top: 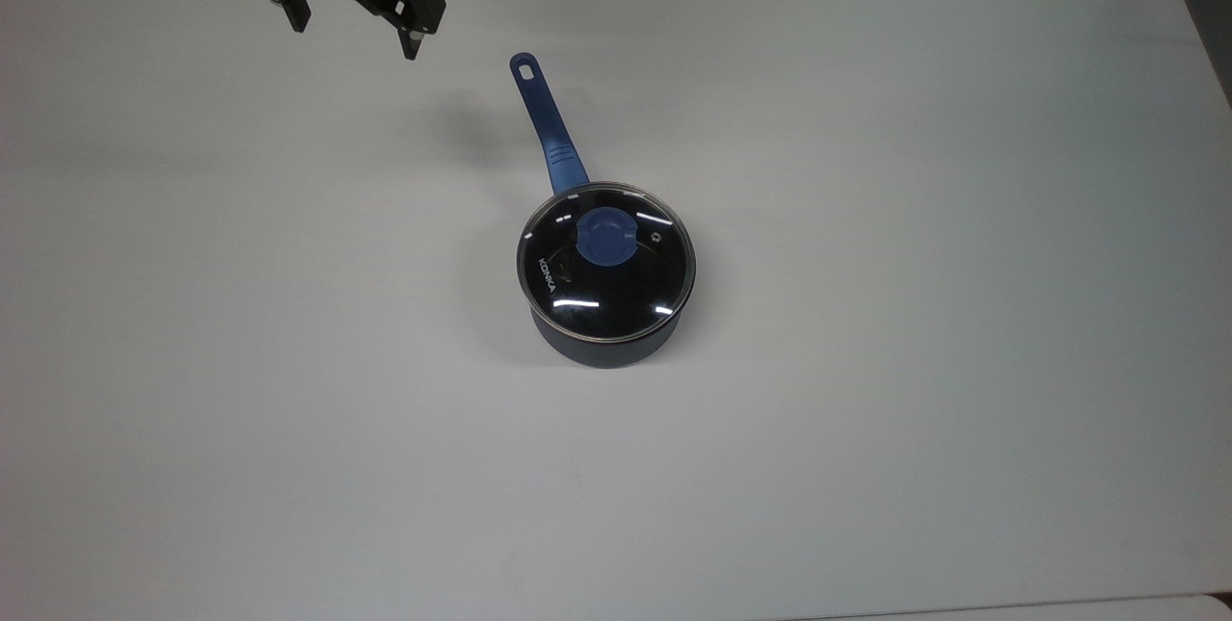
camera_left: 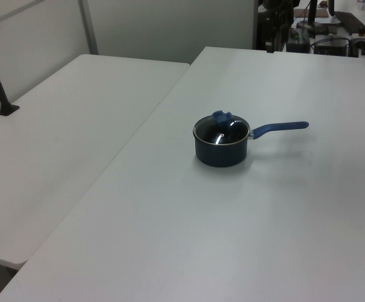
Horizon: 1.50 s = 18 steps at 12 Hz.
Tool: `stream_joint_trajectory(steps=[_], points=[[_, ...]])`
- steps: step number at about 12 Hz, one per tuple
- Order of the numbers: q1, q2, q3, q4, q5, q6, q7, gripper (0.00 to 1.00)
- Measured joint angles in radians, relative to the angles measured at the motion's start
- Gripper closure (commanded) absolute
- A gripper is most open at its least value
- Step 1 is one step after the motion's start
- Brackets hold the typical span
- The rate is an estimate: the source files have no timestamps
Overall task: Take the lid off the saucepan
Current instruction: 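Move the open gripper over the saucepan toward the blue lid knob, then lower the gripper onto the blue knob and close on it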
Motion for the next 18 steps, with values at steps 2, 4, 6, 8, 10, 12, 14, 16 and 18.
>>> stream_joint_trajectory(steps=[2,4,6,8,10,12,14,16,18], points=[[0.003,0.004,0.001,0.000,0.000,0.000,0.000,0.00],[0.017,0.011,0.000,0.006,0.000,0.015,0.000,0.00],[0.018,0.012,-0.007,0.007,0.000,0.027,0.016,0.00],[0.033,0.019,-0.007,0.013,0.000,0.029,0.090,0.00],[0.074,0.049,-0.007,0.037,0.000,0.029,0.125,0.00],[0.118,0.102,-0.006,0.083,0.000,0.030,0.153,0.00],[0.168,0.180,-0.004,0.133,0.000,0.063,0.186,0.00],[0.219,0.269,-0.004,0.178,0.000,0.117,0.249,0.00],[0.269,0.329,-0.003,0.198,0.000,0.189,0.293,0.00]])
